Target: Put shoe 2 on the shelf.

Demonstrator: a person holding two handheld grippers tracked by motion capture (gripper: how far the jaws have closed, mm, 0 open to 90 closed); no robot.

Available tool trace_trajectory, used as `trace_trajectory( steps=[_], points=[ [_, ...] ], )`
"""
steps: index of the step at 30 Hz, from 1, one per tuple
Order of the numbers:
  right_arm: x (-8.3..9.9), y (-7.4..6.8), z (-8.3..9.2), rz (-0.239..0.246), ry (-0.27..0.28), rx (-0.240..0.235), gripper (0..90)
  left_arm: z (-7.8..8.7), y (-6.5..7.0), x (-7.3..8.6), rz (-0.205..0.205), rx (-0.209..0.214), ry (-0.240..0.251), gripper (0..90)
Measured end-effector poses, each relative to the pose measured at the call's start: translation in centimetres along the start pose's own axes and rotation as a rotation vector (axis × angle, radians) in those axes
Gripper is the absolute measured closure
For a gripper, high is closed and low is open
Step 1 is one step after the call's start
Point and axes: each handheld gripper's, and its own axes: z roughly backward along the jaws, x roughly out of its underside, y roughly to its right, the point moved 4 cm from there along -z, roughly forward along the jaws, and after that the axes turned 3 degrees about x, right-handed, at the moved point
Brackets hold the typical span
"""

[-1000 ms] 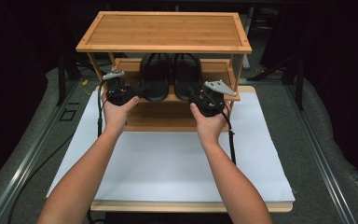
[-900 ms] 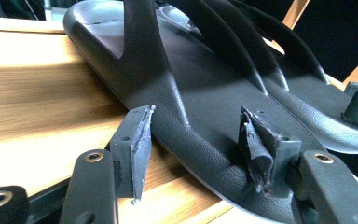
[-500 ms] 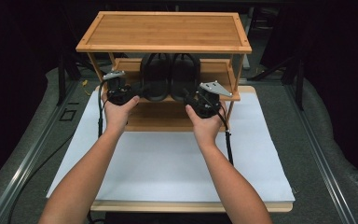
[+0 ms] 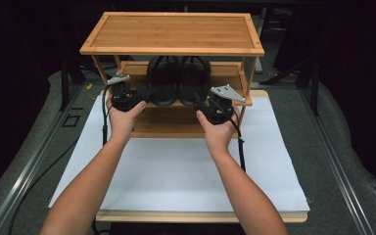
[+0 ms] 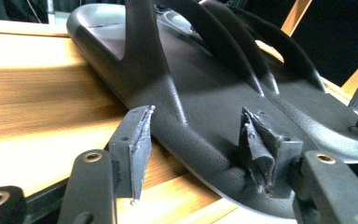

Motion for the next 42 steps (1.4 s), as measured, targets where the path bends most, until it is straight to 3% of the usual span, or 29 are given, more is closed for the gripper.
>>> trace_trajectory(
  steps=[13, 26, 29, 35, 38, 42],
  points=[
    [-0.5, 1.4, 3.0, 0.048, 0.008, 0.008, 42.9, 3.1, 0.6, -0.1, -0.028, 0.011, 0.046, 40.6],
    [0.0, 2.8, 6.2, 0.087, -0.015, -0.004, 42.9, 7.0, 0.7, 0.4, -0.078, 0.017, 0.047, 40.1],
    [0.2, 3.0, 7.2, 0.063, -0.016, -0.038, 42.8, 8.0, 0.6, 0.9, -0.073, 0.021, 0.052, 39.9],
    [2.1, 3.4, 9.0, 0.114, -0.035, -0.012, 42.7, 9.9, 0.7, 3.1, -0.132, -0.024, 0.038, 39.1],
    [3.1, 3.6, 9.9, 0.145, -0.041, 0.016, 42.7, 10.7, 0.5, 4.1, -0.127, -0.032, 0.052, 38.5],
    [4.2, 4.1, 11.1, 0.142, -0.039, 0.036, 42.7, 11.5, 0.1, 5.6, -0.117, -0.040, 0.044, 37.5]
  ],
)
